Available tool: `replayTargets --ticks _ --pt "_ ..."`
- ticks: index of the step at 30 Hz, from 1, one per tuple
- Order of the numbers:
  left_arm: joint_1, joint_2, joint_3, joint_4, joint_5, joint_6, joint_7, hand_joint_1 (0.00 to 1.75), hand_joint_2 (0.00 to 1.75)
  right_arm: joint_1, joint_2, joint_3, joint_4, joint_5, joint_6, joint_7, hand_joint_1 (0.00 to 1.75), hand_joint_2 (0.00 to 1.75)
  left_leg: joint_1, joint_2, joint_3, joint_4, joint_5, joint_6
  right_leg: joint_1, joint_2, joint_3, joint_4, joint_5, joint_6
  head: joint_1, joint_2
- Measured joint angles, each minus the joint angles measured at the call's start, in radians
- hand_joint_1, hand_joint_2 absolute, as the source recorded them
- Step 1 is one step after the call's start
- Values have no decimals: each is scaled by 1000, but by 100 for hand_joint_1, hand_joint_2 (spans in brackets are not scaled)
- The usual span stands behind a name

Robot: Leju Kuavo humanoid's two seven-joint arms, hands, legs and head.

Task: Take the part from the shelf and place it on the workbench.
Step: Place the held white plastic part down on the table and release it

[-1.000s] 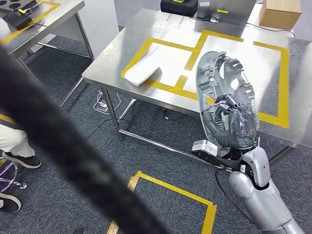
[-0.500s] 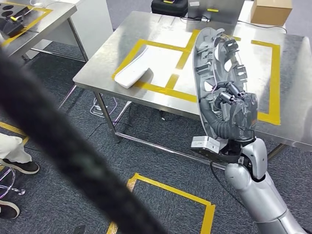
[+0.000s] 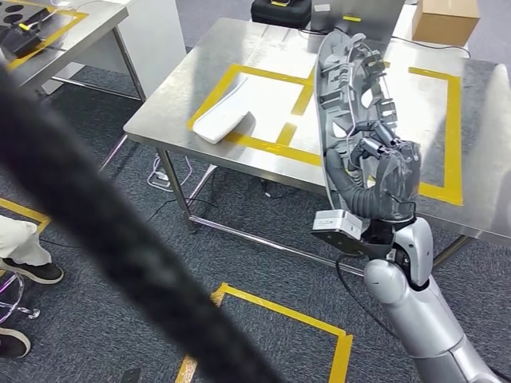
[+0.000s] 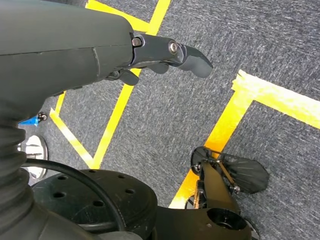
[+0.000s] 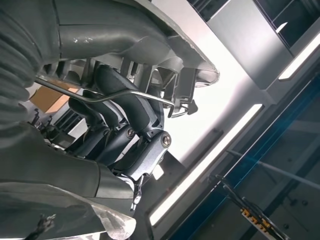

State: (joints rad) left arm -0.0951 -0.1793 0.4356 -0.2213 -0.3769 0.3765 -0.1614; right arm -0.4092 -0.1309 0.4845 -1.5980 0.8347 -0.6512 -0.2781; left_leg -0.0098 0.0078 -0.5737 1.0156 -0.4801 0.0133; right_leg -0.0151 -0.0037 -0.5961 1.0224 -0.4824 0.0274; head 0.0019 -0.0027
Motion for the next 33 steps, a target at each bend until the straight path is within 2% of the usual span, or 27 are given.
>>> replayTargets --ticks 11,17,19,21,23,25,26,27,28,29,30,31,32,33 --pt "-2 0 -2 0 -8 0 4 0 175 -17 5 2 0 -5 6 -2 175 175 -2 0 -1 3 -2 2 -3 0 0 -1 1 1 0 0" --pt "-3 1 -2 0 -10 1 9 0 175 -24 11 7 0 -6 7 -2 175 175 -4 0 -5 12 -7 10 -5 1 0 -2 3 6 0 0" --pt "-3 1 -2 0 -11 1 9 0 175 -25 12 9 0 -6 7 -2 175 175 -4 0 -5 10 -6 15 -4 1 1 -5 5 11 0 0" --pt "-4 0 -2 0 -11 1 9 0 175 -26 12 9 -2 -6 7 -2 175 175 2 3 3 -8 2 23 -4 2 -6 0 -2 17 1 0" --pt "-5 -1 -2 0 -11 1 9 0 175 -31 12 9 -3 -6 7 -2 175 175 9 7 11 -25 9 28 -4 2 -42 66 -38 22 6 0" --pt "-6 -2 -3 0 -12 2 9 0 175 -33 12 11 -3 -6 7 -3 175 175 9 9 12 -27 8 31 -5 2 -109 195 -88 27 9 0" --pt "-6 -2 -3 0 -12 2 9 0 175 -32 12 11 -3 -7 7 -4 175 175 10 9 13 -27 6 30 -7 2 -137 243 -96 30 9 0" --pt "-6 -2 -3 0 -12 2 9 0 175 -31 12 12 -3 -7 7 -4 175 175 11 9 15 -26 2 28 -8 2 -152 261 -87 34 9 0" --pt "-5 -2 -3 0 -12 2 9 0 175 -31 12 12 -3 -7 7 -3 175 175 13 9 19 -25 -2 24 -10 1 -146 236 -58 37 9 0" --pt "-4 -2 -3 0 -12 2 9 0 175 -31 12 12 -3 -7 7 -2 175 175 16 8 25 -23 -8 19 -13 -1 -123 178 -16 40 10 0" --pt "-4 -2 -3 0 -12 2 9 0 175 -31 12 13 -2 -7 7 -2 175 175 18 8 30 -20 -16 12 -14 -5 -93 115 13 44 10 0" --pt "-5 -1 -3 0 -12 2 9 0 175 -32 12 13 -2 -8 7 -2 175 175 18 8 32 -14 -23 4 -14 -9 -64 57 29 43 13 0" --pt "-6 -1 -3 0 -12 2 9 0 175 -33 12 14 -3 -8 8 -2 175 175 16 9 32 -9 -29 -2 -13 -12 -44 22 31 37 14 0" --pt "-7 0 -3 0 -12 2 9 0 175 -34 13 15 -3 -8 8 -3 175 175 14 10 30 -5 -33 -7 -11 -12 -36 12 19 29 13 0"
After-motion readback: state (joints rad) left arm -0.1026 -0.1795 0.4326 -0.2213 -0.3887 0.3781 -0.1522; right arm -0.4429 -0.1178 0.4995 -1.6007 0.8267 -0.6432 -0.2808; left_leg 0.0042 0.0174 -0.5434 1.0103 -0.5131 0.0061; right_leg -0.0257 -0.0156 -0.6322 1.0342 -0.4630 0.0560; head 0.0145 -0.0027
